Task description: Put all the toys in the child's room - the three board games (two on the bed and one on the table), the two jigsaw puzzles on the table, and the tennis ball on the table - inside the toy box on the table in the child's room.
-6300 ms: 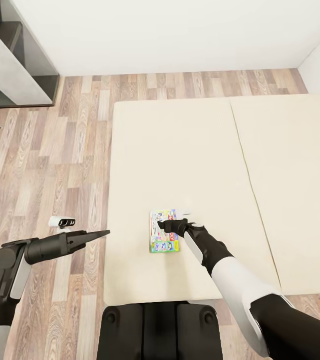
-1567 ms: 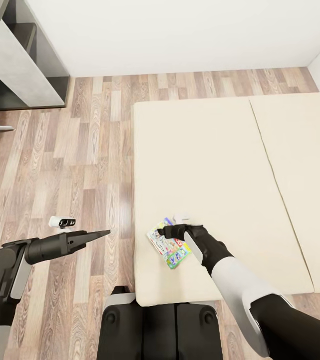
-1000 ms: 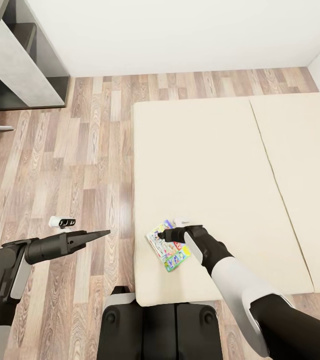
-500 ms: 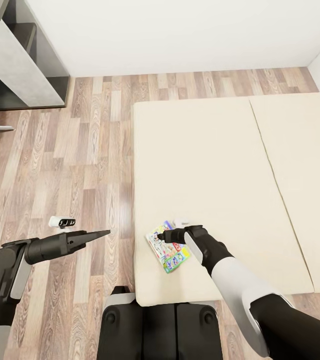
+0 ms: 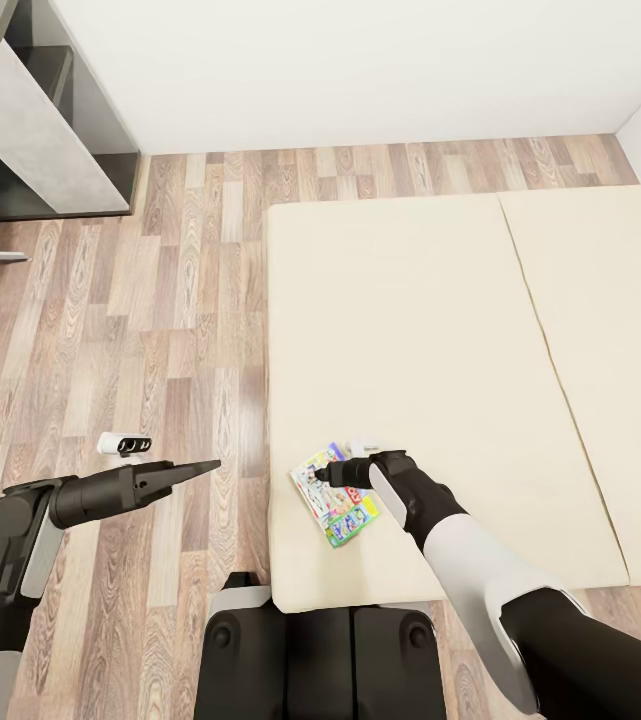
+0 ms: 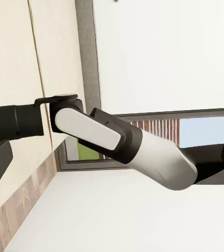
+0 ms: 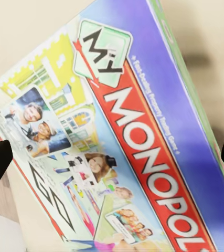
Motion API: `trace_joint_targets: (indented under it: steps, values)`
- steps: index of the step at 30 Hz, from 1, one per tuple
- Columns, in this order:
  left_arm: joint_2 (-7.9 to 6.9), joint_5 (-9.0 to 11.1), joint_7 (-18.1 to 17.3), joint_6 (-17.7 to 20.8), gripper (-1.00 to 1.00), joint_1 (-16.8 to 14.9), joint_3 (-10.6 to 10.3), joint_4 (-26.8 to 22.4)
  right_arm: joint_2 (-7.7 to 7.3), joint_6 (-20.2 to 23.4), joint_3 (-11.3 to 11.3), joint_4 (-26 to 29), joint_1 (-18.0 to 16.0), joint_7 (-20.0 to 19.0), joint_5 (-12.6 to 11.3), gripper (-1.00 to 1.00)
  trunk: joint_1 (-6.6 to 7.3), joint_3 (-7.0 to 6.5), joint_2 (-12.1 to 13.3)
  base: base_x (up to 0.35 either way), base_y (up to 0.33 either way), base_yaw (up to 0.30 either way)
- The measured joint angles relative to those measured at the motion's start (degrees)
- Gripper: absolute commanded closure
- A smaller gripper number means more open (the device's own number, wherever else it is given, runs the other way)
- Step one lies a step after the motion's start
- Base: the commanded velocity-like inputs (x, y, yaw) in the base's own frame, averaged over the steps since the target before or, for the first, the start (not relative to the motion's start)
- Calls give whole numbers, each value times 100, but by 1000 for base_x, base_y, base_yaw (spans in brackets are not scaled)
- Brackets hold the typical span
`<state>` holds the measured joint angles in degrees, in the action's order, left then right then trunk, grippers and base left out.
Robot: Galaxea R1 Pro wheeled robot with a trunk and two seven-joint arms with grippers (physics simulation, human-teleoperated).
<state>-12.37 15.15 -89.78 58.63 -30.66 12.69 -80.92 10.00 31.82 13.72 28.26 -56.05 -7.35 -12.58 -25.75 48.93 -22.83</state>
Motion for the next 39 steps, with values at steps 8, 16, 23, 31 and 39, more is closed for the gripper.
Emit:
trace_joint_targets:
  steps: [8,16,23,31,39]
  values:
    - [0,0,0,0,-100,1,-3,1,0,63,0,-6,0,6,-3,-100,0,0,0,0,0,0]
    - [0,0,0,0,-100,1,-4,2,0,131,0,-6,0,9,-4,-100,0,0,0,0,0,0]
    - [1,-1,0,0,-100,1,-3,1,0,133,-2,-8,0,8,1,-100,0,0,0,0,67,0]
    - [0,0,0,0,-100,0,-1,0,0,127,0,-4,0,9,6,-100,0,0,0,0,17,0]
    - [1,0,0,0,-100,2,2,2,0,133,-1,0,0,9,9,-100,0,0,0,0,39,0]
